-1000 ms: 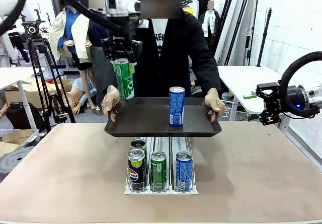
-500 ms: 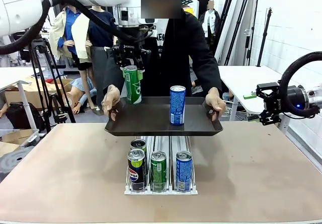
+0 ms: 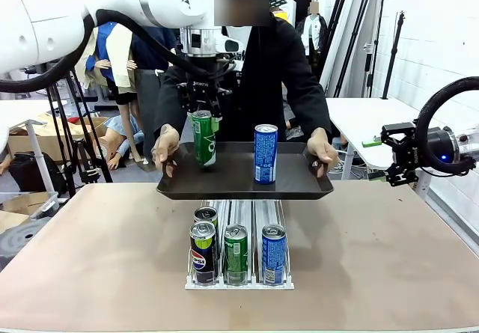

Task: Retrieve and hand over the desired beverage to the person.
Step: Place the picked can on the Handle tray extended by the person.

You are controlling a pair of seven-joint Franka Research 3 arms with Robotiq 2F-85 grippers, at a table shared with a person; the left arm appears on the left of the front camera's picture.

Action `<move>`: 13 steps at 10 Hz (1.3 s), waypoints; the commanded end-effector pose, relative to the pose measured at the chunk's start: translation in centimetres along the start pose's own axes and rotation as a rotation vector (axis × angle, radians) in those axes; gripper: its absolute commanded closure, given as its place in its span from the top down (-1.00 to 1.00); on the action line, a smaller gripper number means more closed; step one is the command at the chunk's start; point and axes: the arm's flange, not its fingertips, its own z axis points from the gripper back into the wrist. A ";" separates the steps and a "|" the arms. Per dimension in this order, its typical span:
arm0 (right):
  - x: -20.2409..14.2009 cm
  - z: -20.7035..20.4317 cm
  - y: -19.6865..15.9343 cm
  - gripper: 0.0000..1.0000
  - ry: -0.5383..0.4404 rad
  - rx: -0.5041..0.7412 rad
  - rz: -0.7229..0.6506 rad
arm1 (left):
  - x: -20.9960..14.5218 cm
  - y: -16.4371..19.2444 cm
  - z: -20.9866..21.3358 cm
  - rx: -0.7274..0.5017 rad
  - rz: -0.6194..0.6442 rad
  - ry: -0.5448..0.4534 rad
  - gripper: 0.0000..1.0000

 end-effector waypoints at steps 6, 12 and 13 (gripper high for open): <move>-0.1 0.0 0.1 1.00 0.002 -0.009 -0.003 | 1.2 -0.2 -0.4 -0.007 -0.031 -0.004 -1.00; -0.1 0.0 0.1 1.00 0.002 -0.009 -0.003 | 0.8 0.1 1.1 -0.007 -0.021 -0.026 1.00; -0.1 0.0 0.1 1.00 0.002 -0.009 -0.003 | 0.6 0.3 2.0 0.005 -0.009 -0.046 1.00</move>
